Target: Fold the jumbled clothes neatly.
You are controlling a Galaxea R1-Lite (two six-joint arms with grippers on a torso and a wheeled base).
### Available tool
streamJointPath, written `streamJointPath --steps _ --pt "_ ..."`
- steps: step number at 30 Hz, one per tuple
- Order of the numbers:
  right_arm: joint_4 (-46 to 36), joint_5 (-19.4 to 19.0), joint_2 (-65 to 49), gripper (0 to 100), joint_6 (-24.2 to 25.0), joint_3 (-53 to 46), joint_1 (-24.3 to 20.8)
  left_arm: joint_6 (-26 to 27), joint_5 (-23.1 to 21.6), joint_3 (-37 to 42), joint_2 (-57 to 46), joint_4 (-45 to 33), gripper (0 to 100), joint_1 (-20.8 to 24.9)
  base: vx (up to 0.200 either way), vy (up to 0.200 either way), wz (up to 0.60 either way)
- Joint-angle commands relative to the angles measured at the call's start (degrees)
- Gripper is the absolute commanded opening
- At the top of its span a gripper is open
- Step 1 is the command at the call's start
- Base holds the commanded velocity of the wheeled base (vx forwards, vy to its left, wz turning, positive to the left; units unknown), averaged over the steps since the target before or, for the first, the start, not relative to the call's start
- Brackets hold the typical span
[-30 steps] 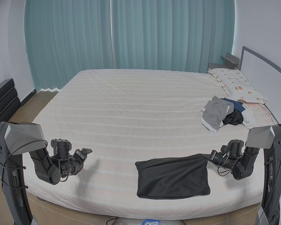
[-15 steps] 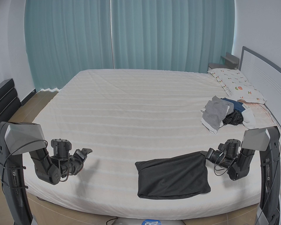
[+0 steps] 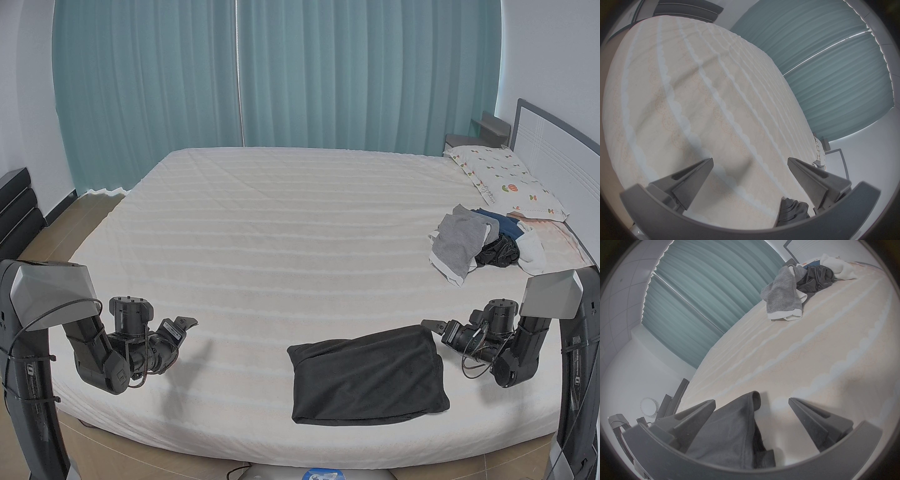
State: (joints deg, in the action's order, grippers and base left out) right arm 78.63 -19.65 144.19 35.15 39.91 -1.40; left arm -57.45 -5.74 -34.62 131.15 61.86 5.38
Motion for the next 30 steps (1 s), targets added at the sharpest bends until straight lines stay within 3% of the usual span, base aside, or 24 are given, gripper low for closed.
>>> streamJointPath --steps 1,3,6,13,30 --pt "0.3 -1.53 -5.5 100 0.01 -6.34 0.26 -0.03 0.03 -0.01 0.16 -0.07 100 0.25 0.0 0.0 0.0" --pt "0.3 -1.53 -5.5 100 0.01 -6.34 0.26 -0.03 0.03 -0.01 0.16 -0.07 100 0.25 0.0 0.0 0.0" --pt "0.3 -4.43 -8.58 100 -0.43 -11.17 0.35 0.06 0.03 -0.01 0.16 -0.07 100 0.34 -0.067 0.0 0.0" --pt "0.47 -7.51 -9.81 100 -7.02 -17.85 0.44 0.06 0.03 -0.01 0.16 -0.07 100 0.34 -0.2 0.0 0.0" --pt "0.12 -7.68 -7.34 100 -12.29 -20.14 -1.15 2.61 1.96 -0.01 1.48 -0.07 100 0.95 -0.012 0.0 0.0"
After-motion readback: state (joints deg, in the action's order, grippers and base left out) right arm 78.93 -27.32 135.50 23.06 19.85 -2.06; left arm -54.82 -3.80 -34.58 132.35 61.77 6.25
